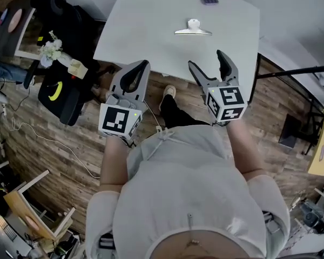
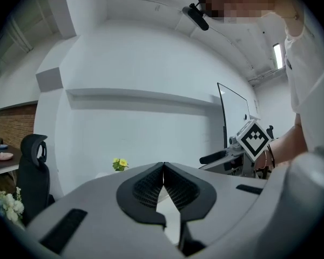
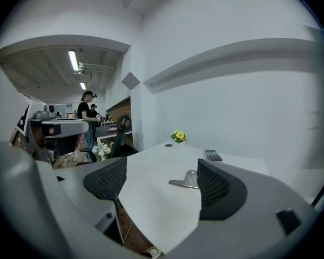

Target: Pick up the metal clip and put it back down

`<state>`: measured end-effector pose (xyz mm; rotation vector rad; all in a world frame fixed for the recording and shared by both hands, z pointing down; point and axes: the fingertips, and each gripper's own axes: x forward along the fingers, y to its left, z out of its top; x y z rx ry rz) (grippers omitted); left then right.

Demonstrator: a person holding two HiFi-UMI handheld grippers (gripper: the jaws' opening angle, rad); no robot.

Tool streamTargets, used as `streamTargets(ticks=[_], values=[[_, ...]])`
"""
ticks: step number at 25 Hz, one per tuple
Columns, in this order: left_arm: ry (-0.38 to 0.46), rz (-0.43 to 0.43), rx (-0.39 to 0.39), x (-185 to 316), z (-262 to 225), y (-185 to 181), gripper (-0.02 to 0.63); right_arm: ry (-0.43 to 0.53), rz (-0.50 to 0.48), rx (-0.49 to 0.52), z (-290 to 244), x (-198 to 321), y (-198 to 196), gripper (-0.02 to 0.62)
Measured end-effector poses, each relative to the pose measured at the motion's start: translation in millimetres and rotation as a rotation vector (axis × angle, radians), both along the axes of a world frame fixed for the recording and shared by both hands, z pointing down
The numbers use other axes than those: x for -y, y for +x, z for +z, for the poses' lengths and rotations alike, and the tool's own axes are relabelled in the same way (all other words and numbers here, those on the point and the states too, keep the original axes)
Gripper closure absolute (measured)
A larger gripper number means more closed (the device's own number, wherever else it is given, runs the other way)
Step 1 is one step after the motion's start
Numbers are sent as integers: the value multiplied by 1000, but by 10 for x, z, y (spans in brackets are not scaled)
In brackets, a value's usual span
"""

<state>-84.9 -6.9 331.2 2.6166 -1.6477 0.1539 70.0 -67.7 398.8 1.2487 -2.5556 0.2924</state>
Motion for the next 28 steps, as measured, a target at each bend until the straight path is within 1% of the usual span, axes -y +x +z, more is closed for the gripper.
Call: streamTargets(ticks=[4,9,14,18,22,25,28], values=[[-22,23,-10,718,10,-140,588,-76,29,-28,213,647,-140,190],[-33,67,-18,1412,197,-447,588,-167,77,-58,566,1239,-398,190],[-74,106,-35,1953,476,-467,588,-286,126,-81,1027,1687,-371,190],[-115,136,-21,2206,769,-429,588,-402,150,-82,1442,1887,-378,192],[-165,150,-23,2382,1002,-418,588,-500,161,-97,1843,1994,-481,195],[-199,170,-14,2466,1191,-404,588,-552,174,-107,2072,2073,-554,198],[-281,196,16,2472,1405,-401,588,-579,189,-135,2224,2143,-588,202]])
